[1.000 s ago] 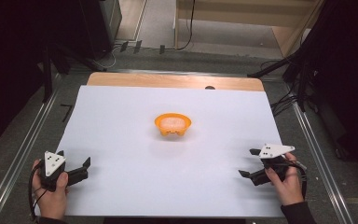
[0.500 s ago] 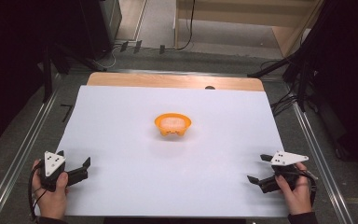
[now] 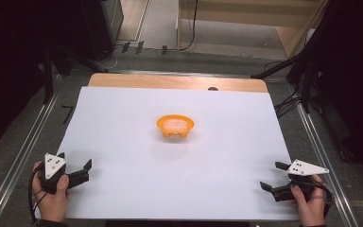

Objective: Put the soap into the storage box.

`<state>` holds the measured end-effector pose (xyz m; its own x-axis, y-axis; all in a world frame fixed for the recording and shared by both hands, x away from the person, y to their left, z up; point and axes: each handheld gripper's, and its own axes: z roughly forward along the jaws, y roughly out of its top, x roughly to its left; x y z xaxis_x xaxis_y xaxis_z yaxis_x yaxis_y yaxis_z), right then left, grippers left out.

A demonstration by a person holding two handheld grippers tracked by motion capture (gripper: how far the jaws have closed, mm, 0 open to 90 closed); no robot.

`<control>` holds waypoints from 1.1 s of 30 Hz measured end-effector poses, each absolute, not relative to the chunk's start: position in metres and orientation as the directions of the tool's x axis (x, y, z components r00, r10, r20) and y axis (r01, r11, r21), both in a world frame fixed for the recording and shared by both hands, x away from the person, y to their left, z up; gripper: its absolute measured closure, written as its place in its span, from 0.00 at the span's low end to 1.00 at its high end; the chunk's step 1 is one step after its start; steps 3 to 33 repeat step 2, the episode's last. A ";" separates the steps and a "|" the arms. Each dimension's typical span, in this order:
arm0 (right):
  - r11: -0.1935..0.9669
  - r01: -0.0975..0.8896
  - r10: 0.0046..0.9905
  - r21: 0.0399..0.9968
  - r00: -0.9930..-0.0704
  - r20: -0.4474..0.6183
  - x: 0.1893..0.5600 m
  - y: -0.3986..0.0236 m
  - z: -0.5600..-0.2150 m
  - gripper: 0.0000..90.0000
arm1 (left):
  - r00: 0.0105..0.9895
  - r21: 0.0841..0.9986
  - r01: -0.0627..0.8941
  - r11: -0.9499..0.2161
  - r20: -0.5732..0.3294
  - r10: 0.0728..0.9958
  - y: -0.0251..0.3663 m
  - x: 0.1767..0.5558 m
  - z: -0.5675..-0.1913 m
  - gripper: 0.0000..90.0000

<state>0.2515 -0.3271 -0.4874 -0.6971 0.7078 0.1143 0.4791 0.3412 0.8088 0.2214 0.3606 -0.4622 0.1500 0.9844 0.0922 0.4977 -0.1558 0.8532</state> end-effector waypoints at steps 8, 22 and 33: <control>0.332 0.479 0.708 0.812 -0.696 0.120 0.251 -0.329 -0.487 0.00 | 0.151 0.852 0.500 -0.155 0.091 0.984 0.361 0.222 -0.462 0.08; 0.332 0.479 0.708 0.812 -0.696 0.120 0.251 -0.329 -0.487 0.00 | 0.151 0.852 0.500 -0.155 0.091 0.984 0.361 0.222 -0.462 0.08; 0.332 0.479 0.708 0.812 -0.696 0.120 0.251 -0.329 -0.487 0.00 | 0.151 0.852 0.500 -0.155 0.091 0.984 0.361 0.222 -0.462 0.08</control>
